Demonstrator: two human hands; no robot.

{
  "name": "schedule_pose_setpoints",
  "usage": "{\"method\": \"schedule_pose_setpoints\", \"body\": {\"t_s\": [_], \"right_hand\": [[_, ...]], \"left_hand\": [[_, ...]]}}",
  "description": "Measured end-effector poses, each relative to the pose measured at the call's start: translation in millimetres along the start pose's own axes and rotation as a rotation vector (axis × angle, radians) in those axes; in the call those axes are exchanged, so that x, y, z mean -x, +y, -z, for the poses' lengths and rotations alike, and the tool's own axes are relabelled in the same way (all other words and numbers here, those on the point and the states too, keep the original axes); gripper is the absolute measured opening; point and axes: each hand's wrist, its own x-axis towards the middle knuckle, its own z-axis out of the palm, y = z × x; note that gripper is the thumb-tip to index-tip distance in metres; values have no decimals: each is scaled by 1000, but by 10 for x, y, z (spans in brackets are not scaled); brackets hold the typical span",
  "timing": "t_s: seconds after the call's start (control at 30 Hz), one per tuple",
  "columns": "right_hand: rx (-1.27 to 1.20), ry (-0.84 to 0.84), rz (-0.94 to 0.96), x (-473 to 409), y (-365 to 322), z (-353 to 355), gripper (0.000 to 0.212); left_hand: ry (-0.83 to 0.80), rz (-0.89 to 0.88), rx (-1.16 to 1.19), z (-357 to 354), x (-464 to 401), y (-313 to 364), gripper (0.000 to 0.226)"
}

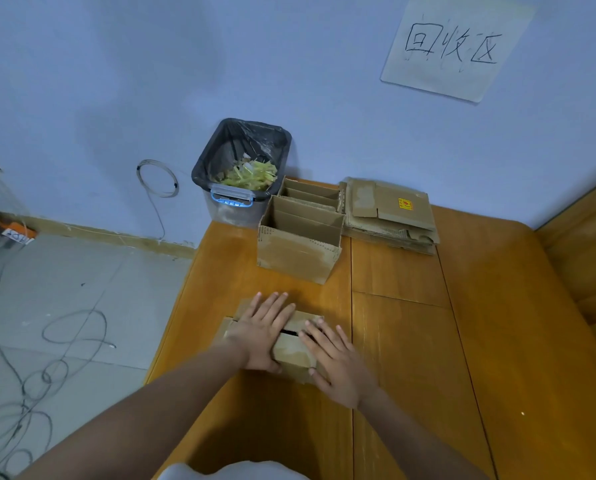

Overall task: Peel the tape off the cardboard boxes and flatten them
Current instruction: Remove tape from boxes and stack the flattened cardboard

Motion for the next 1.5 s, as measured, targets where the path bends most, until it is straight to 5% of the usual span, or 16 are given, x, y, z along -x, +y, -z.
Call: {"method": "schedule_pose_setpoints", "body": {"t_s": [0.13, 0.67, 1.5], "right_hand": [[-14, -41, -17, 27, 40, -25, 62], [-138, 29, -61, -196, -141, -89, 71], [-91, -35, -118, 105, -130, -153, 65]], "left_hand": [[-46, -1, 102, -42, -74, 79, 123], [195, 27, 586, -131, 205, -367, 118], [214, -19, 659, -275, 229, -436, 112]]}}
